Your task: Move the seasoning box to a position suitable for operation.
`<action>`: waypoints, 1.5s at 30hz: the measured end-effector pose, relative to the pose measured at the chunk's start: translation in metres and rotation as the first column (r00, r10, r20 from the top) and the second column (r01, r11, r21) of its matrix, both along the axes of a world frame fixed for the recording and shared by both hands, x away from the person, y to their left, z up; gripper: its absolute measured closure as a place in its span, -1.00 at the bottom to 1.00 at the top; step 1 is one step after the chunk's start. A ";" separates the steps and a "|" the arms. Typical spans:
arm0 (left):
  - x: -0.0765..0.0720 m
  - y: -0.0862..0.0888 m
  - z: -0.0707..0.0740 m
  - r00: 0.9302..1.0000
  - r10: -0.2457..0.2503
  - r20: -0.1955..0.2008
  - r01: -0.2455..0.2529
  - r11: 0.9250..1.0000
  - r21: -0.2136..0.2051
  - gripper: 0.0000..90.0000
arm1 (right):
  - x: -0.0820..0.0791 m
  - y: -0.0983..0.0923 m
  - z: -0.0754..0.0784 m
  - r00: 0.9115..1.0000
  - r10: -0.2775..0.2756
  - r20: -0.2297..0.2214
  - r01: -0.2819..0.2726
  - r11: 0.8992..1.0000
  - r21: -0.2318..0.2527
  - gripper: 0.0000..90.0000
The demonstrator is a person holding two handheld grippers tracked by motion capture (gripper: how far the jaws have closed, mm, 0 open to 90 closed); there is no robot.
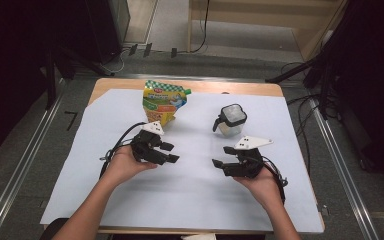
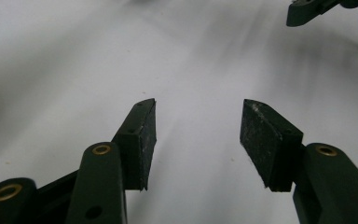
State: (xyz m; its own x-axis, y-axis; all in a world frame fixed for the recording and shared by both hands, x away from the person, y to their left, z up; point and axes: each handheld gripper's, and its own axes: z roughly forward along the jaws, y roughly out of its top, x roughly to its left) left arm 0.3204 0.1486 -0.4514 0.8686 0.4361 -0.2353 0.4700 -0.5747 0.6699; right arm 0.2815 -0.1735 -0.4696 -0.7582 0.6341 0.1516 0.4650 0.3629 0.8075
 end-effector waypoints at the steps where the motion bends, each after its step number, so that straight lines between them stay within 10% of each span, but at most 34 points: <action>1: 0.000 0.000 0.000 1.000 0.000 0.000 0.000 1.000 0.000 0.00 | -0.001 0.000 0.000 1.000 0.002 0.006 -0.002 1.000 -0.001 -0.18; 13: 0.004 0.009 0.004 1.000 0.010 0.007 -0.009 0.996 -0.083 -0.12 | 0.003 -0.004 -0.003 0.999 -0.028 -0.035 0.027 1.000 -0.015 0.00; 45: 0.005 0.008 0.004 1.000 -0.004 -0.011 0.003 0.997 -0.073 -0.19 | 0.005 -0.007 -0.002 0.998 -0.057 -0.023 0.055 0.997 -0.053 -0.03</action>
State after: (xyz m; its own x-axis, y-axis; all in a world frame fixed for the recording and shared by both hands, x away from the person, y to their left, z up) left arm 0.3256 0.1562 -0.4470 0.8672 0.4142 -0.2765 0.4760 -0.5259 0.7049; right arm 0.2863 -0.1808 -0.4715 -0.7179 0.6829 0.1351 0.5048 0.3770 0.7766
